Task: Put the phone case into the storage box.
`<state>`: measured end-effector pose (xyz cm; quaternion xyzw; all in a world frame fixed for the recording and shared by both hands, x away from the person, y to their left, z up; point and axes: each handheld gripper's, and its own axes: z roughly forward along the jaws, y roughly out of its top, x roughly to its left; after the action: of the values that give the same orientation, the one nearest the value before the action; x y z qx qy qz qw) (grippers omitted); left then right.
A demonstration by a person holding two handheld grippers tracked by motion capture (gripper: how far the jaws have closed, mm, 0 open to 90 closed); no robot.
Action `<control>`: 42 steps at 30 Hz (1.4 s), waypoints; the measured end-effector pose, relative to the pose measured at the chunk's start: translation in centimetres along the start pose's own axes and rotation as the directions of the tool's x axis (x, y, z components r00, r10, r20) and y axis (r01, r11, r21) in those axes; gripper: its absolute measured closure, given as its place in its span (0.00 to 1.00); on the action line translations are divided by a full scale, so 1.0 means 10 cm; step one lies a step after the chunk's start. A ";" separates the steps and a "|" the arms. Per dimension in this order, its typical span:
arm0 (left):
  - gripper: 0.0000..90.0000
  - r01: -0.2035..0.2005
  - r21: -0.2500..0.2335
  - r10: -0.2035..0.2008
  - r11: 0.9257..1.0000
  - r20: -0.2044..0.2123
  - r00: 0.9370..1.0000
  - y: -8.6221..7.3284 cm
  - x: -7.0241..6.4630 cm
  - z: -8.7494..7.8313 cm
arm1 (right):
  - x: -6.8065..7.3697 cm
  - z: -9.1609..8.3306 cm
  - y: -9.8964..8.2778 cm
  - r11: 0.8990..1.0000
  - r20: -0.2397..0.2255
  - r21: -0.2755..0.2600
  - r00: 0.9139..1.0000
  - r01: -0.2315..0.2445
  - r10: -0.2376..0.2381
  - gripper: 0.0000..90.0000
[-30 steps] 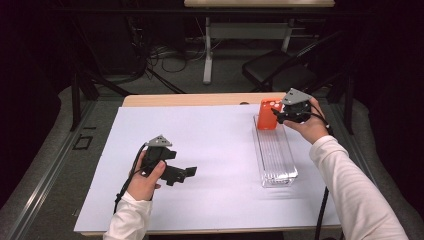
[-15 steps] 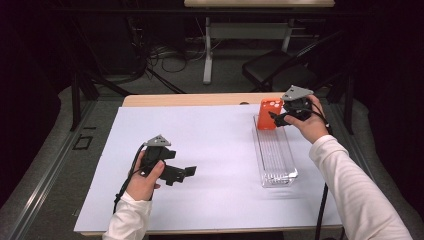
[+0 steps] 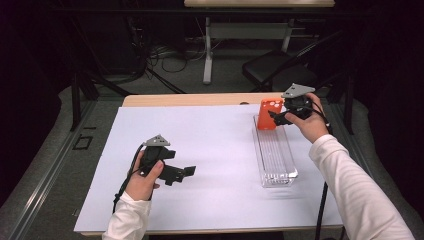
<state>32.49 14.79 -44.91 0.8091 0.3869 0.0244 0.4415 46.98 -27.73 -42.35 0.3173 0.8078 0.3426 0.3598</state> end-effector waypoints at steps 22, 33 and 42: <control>0.01 -0.004 -0.006 0.004 1.000 0.016 1.000 0.00 -0.02 0.00 | 0.05 -0.20 0.18 0.987 -0.087 -0.033 0.984 -0.157 0.154 0.00; 0.01 -0.006 0.000 0.006 1.000 0.020 1.000 0.00 -0.03 0.00 | 0.24 -0.44 0.26 0.957 -0.163 -0.033 0.946 -0.289 0.280 0.00; 0.01 -0.016 -0.001 0.016 1.000 0.025 1.000 0.01 -0.05 -0.02 | 0.53 -0.58 0.28 0.955 -0.243 -0.021 0.929 -0.295 0.281 0.00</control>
<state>32.10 14.53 -44.58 0.8124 0.3748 0.0180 0.4463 40.25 -24.02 -39.19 0.3787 0.7795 0.4500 0.2156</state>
